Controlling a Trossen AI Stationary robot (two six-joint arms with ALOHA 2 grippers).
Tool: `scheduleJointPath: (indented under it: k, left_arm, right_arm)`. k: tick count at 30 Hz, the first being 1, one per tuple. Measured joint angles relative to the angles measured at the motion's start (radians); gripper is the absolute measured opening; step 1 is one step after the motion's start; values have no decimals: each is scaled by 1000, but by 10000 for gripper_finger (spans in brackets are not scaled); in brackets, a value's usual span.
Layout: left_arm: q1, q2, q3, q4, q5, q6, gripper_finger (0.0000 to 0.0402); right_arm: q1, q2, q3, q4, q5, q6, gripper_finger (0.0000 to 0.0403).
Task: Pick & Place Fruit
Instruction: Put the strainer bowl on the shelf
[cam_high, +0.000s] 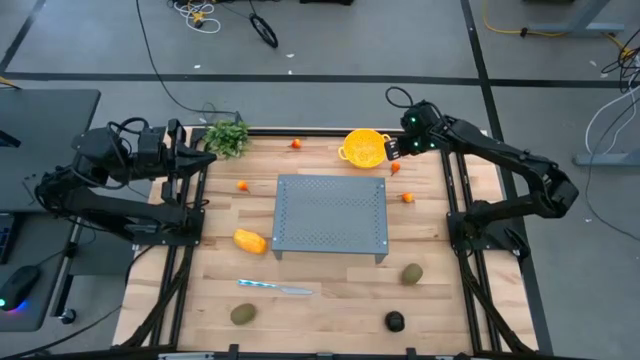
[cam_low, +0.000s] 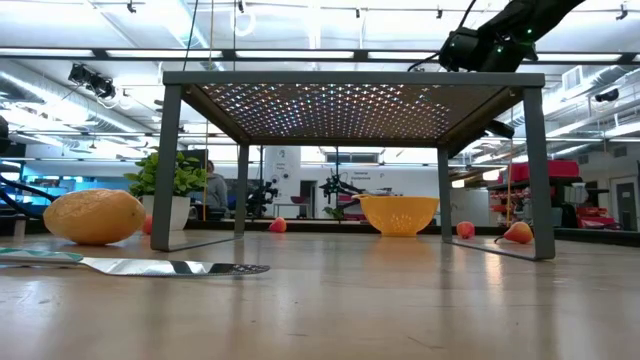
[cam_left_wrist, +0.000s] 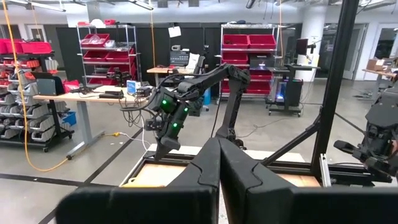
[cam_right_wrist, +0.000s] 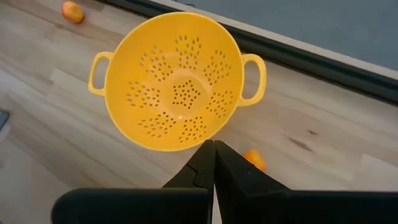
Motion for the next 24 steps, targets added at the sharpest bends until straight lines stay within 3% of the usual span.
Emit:
scheduleJointPath:
  k: [12,24]
  left_arm:
    - [0,0,0,0,-14,0,4]
    - [0,0,0,0,-16,0,4]
  right_arm:
    - [-47,0,0,-4,-53,44,38]
    - [-64,83,0,15,-89,104,182]
